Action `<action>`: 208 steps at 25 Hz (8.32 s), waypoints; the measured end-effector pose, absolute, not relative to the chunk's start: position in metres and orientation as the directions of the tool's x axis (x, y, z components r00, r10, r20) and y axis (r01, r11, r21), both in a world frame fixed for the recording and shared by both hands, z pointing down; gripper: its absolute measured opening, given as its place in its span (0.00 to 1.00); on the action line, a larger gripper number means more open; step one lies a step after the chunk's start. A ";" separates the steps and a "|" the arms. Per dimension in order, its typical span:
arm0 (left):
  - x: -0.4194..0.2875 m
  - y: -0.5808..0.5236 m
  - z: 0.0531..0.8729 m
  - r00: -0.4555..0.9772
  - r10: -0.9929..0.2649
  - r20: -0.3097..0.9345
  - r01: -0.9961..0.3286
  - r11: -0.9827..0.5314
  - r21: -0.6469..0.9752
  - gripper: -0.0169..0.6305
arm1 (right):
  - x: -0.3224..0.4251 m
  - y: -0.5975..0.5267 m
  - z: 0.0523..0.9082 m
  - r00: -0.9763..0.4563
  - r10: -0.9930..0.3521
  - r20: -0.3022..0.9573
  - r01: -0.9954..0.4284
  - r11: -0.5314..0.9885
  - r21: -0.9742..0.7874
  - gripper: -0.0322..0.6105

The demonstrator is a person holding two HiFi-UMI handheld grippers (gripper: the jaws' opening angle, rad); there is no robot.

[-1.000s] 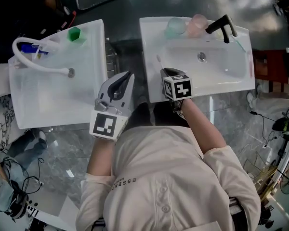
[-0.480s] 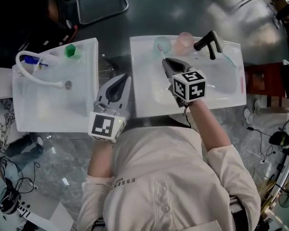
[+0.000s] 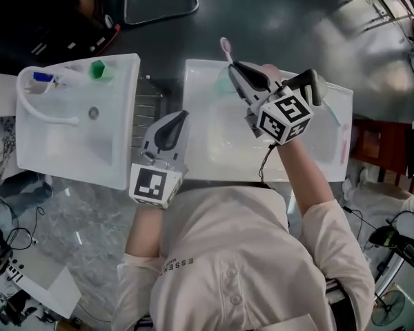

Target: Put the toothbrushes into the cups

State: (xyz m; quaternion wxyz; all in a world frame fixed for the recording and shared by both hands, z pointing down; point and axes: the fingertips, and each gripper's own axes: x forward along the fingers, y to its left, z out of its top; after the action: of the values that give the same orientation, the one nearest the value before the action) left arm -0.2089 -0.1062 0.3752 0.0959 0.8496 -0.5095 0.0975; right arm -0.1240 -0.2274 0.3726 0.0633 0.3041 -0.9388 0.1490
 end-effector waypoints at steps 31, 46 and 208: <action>-0.208 -0.119 0.399 0.408 -0.878 0.252 -0.912 -0.377 0.164 0.03 | -0.129 -0.242 0.413 -0.827 -0.535 0.173 -0.557 0.822 -0.119 0.24; -0.150 -0.110 0.370 0.699 -0.690 0.188 -0.714 -0.688 0.130 0.03 | -0.024 -0.182 0.387 -0.531 -0.822 0.204 -0.844 0.535 -0.039 0.24; 0.170 -0.106 0.374 0.856 -0.488 0.172 -0.510 -0.852 0.122 0.03 | 0.303 -0.109 0.389 -0.223 -0.952 0.211 -0.964 0.247 0.096 0.24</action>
State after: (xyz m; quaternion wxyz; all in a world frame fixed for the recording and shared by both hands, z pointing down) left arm 0.1696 -0.1058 0.3743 0.0818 0.9598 -0.2599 0.0677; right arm 0.3029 -0.1087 0.3891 0.1133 0.6128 -0.7816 0.0275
